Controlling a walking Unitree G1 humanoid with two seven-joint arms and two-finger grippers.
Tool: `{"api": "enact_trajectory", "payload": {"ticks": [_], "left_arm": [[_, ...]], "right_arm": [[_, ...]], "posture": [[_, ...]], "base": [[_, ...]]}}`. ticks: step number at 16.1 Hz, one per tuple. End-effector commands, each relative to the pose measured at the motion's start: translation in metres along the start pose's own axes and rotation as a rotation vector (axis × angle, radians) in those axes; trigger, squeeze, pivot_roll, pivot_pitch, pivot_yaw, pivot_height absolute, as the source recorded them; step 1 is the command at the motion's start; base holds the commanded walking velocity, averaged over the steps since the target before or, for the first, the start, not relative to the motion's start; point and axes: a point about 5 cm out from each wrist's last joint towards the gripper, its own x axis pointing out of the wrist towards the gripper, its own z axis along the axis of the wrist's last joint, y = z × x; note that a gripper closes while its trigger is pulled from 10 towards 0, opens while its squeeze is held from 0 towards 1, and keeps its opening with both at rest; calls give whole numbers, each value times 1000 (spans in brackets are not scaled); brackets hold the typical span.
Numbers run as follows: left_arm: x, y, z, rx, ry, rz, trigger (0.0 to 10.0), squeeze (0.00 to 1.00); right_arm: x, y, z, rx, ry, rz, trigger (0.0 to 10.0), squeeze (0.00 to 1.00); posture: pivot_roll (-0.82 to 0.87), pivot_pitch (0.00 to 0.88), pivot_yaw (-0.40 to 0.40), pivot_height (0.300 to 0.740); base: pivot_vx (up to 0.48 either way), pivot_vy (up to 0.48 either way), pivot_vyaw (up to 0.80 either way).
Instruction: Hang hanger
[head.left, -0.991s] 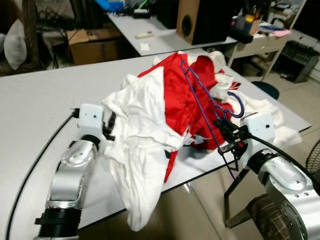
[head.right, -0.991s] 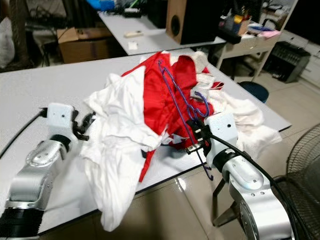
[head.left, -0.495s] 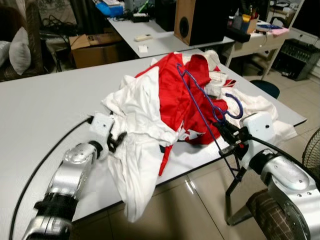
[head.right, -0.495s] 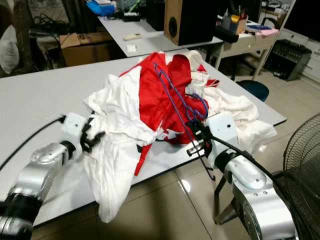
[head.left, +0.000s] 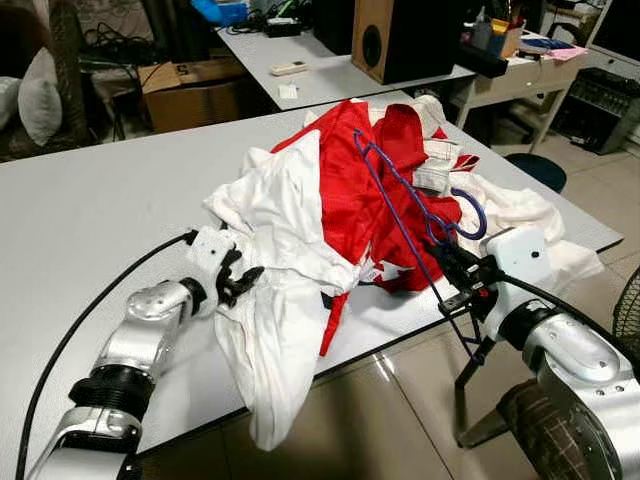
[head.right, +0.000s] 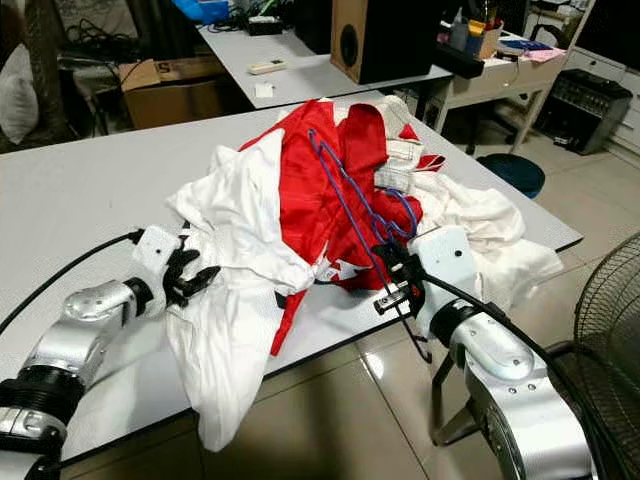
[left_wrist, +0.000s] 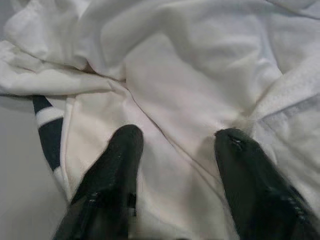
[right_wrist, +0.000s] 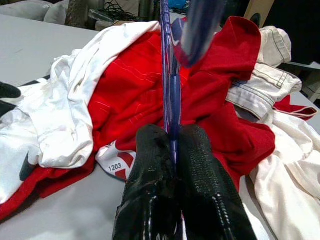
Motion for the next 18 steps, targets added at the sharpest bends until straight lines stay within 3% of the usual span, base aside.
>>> {"api": "enact_trajectory", "payload": {"ticks": [1, 3, 5, 14, 18], "left_arm": [[-4, 7, 4, -30, -32, -33, 0, 0], [-9, 6, 2, -84, -38, -133, 0, 0], [-14, 4, -5, -83, 1, -208, 0, 0], [-2, -11, -10, -89, 22, -265, 0, 0], [-2, -13, 0, -140, -68, -242, 0, 0]], "right_arm": [[-2, -4, 2, -9, -17, -8, 10000, 0], [-1, -5, 3, -11, -17, -5, 10000, 0], [0, -5, 3, -15, -19, 1, 10000, 0], [2, -5, 4, -17, -29, -5, 10000, 0], [3, -5, 3, -15, -35, -11, 10000, 0]], "posture": [[-44, 0, 37, 740], [-44, 0, 37, 740], [-44, 0, 37, 740], [-33, 0, 42, 740], [-24, 0, 46, 740]], "base": [[0, 0, 0], [0, 0, 0], [0, 0, 0], [0, 0, 0], [0, 0, 0]]}}
